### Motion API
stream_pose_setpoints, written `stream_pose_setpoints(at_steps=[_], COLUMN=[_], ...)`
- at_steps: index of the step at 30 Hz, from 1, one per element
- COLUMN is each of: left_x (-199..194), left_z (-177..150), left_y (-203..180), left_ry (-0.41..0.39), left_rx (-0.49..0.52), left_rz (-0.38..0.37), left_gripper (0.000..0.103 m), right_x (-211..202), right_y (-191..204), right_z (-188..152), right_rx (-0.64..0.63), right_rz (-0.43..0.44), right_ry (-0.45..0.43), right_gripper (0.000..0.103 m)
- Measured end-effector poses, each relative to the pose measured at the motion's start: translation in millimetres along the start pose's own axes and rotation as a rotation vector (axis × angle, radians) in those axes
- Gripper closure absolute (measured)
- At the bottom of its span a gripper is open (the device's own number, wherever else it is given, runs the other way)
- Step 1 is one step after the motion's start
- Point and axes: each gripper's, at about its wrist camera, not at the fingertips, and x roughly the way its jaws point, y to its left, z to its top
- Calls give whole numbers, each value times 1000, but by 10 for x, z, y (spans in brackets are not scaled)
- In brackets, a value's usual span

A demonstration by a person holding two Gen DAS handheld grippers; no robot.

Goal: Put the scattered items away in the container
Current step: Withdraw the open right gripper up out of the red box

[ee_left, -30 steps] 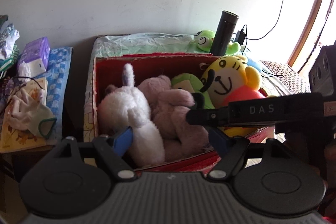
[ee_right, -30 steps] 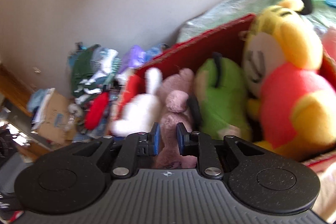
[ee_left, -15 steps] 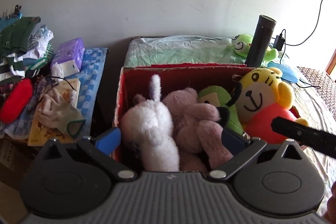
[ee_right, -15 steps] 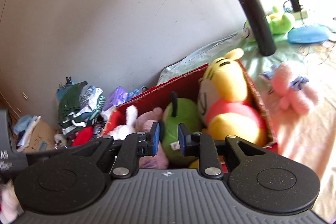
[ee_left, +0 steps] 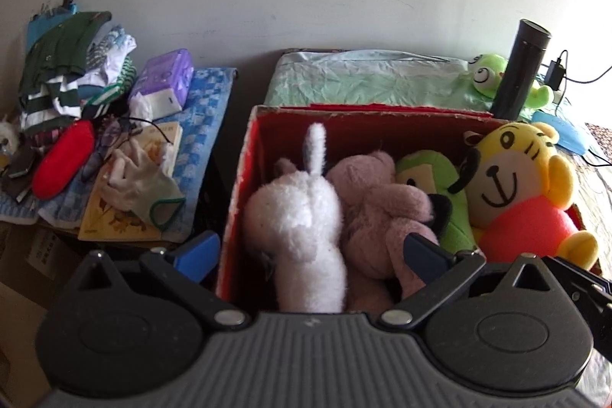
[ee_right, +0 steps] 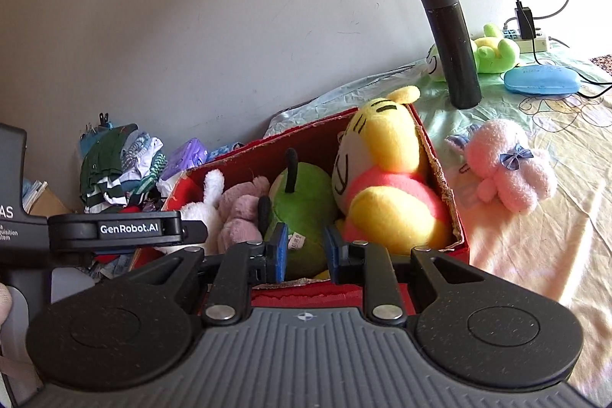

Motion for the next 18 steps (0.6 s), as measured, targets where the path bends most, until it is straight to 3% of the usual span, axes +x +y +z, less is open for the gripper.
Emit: stream_pose_setpoints(at_steps=[18], left_x=[98], left_z=[-34], left_y=[47], left_ry=[48], left_rx=[-19], left_rz=[-10], left_gripper=[1], right_x=[100], right_y=[62], right_z=[-50], right_rx=[-32], right_rz=[4], right_ry=[35], right_gripper=[79])
